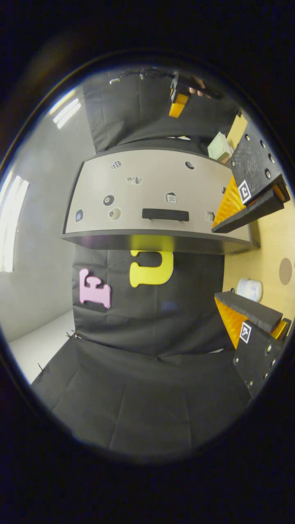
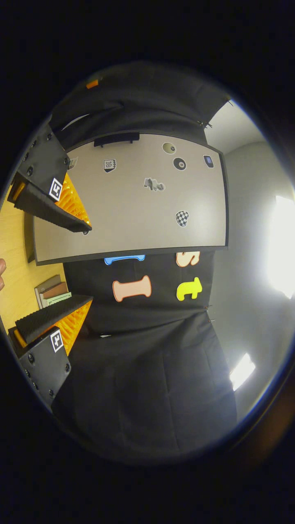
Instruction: Open the cabinet door with the right hand, grasp the bottle in the cabinet with the left hand and place it on the coaster, then close the cabinet door with the right hand.
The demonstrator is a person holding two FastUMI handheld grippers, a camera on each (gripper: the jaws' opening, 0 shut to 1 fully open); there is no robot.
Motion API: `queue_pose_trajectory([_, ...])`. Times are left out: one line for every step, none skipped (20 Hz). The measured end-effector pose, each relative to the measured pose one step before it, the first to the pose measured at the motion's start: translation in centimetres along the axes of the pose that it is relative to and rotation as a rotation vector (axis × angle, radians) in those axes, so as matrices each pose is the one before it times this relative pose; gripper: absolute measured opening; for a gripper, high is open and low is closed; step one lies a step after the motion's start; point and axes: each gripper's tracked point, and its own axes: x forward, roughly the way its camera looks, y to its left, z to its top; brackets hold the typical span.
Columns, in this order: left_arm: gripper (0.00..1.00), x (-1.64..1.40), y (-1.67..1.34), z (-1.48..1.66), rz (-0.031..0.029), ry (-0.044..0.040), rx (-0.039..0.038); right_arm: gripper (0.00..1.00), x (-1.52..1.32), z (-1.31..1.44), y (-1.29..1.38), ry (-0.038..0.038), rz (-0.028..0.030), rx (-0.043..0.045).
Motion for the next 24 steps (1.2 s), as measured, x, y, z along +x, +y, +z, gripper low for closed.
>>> queue_pose_trajectory([0.88,-0.094,0.155,-0.17,0.00401,0.00005,-0.0017,0.98,-0.051,-0.184,0.234,0.00543,0.00709,0.00262])
queue_pose_trajectory([0.88,-0.112,0.205,-0.041,0.00311,0.00046,-0.00121,0.98,-0.13,-0.109,0.283,0.00671,0.00588,0.00232])
queue_pose_trajectory([0.88,-0.096,0.219,-0.095,0.00213,0.00061,-0.00123,0.98,-0.093,-0.088,0.217,0.00291,0.00593,0.00232])
queue_pose_trajectory([0.88,-0.044,0.117,-0.079,0.00205,0.00043,-0.00095,0.98,-0.101,-0.049,0.207,0.00179,0.00463,-0.00032])
queue_pose_trajectory([0.88,-0.094,0.175,-0.068,0.0025,-0.00018,-0.00081,0.98,-0.092,0.01,0.189,0.00175,0.00329,-0.00172])
queue_pose_trajectory([0.88,-0.028,0.144,0.01,0.0022,0.00007,-0.00123,0.98,0.02,-0.017,0.221,0.00277,0.00506,-0.00093])
queue_pose_trajectory([0.88,-0.029,0.107,-0.151,0.0011,0.00151,-0.00161,0.98,0.001,0.082,0.295,0.00214,0.0069,0.00137])
queue_pose_trajectory([0.88,0.012,0.03,-0.115,0.00013,0.00172,-0.00189,0.98,0.027,0.129,0.357,0.00041,0.00499,0.00019])
queue_pose_trajectory([0.88,0.068,0.071,-0.229,-0.00024,0.00351,-0.00219,0.98,0.062,0.252,0.206,-0.00184,-0.00034,-0.00396])
queue_pose_trajectory([0.87,-0.039,0.052,-0.147,-0.00013,0.00364,-0.0027,0.98,0.121,0.201,0.417,-0.00341,0.00473,-0.00723])
queue_pose_trajectory([0.87,0.045,-0.005,-0.174,-0.00122,0.00219,-0.00253,0.98,0.17,0.226,0.566,-0.00121,0.01111,-0.00506])
queue_pose_trajectory([0.88,0.062,0.103,-0.124,0.00239,0.0025,-0.00227,0.98,0.193,0.195,0.738,0.00116,0.01391,-0.00153])
queue_pose_trajectory([0.88,-0.048,0.109,-0.405,0.00304,0.00454,-0.00155,0.98,0.221,0.159,0.707,0.00215,0.01496,0.00266])
queue_pose_trajectory([0.88,-0.033,0.153,-0.193,0.00169,0.00394,-0.00132,0.98,0.164,0.155,0.689,0.00092,0.01543,0.00495])
queue_pose_trajectory([0.89,-0.117,0.16,-0.363,0.00425,0.00381,-0.00064,0.98,0.292,0.173,0.745,-0.00136,0.01246,0.00588])
queue_pose_trajectory([0.88,-0.098,0.192,-0.215,0.00565,0.00328,-0.00032,0.98,0.279,0.157,0.836,-0.00083,0.01135,0.00352])
queue_pose_trajectory([0.88,-0.098,0.267,-0.446,0.00662,0.00599,-0.00146,0.98,0.342,0.036,0.98,0.00486,0.01825,0.00111])
queue_pose_trajectory([0.88,-0.132,0.186,-0.286,0.00561,0.00592,-0.00443,0.97,0.47,-0.025,1.216,0.008,0.0219,0.00155])
queue_pose_trajectory([0.88,-0.084,0.084,-0.448,0.00421,0.00656,-0.00761,0.98,0.439,0.142,1.053,0.00611,0.01962,0.00307])
queue_pose_trajectory([0.88,-0.088,0.072,-0.321,0.00264,0.00567,-0.00935,0.98,0.519,0.331,1.067,0.00094,0.01933,0.00618])
queue_pose_trajectory([0.88,-0.181,0.171,-0.362,0.00261,0.00454,-0.0088,0.98,0.601,0.441,1.161,-0.00527,0.02271,0.00656])
queue_pose_trajectory([0.88,-0.119,0.273,-0.233,0.00576,0.00436,-0.00529,0.98,0.619,0.395,1.158,-0.0038,0.02189,0.00016])
queue_pose_trajectory([0.89,-0.153,0.464,-0.277,0.01095,0.00313,-0.00214,0.98,0.636,0.319,1.054,-0.00325,0.01866,-0.00547])
queue_pose_trajectory([0.88,-0.164,0.389,-0.239,0.013,0.00195,-0.00036,0.98,0.674,0.176,0.958,-0.00224,0.01622,-0.01029])
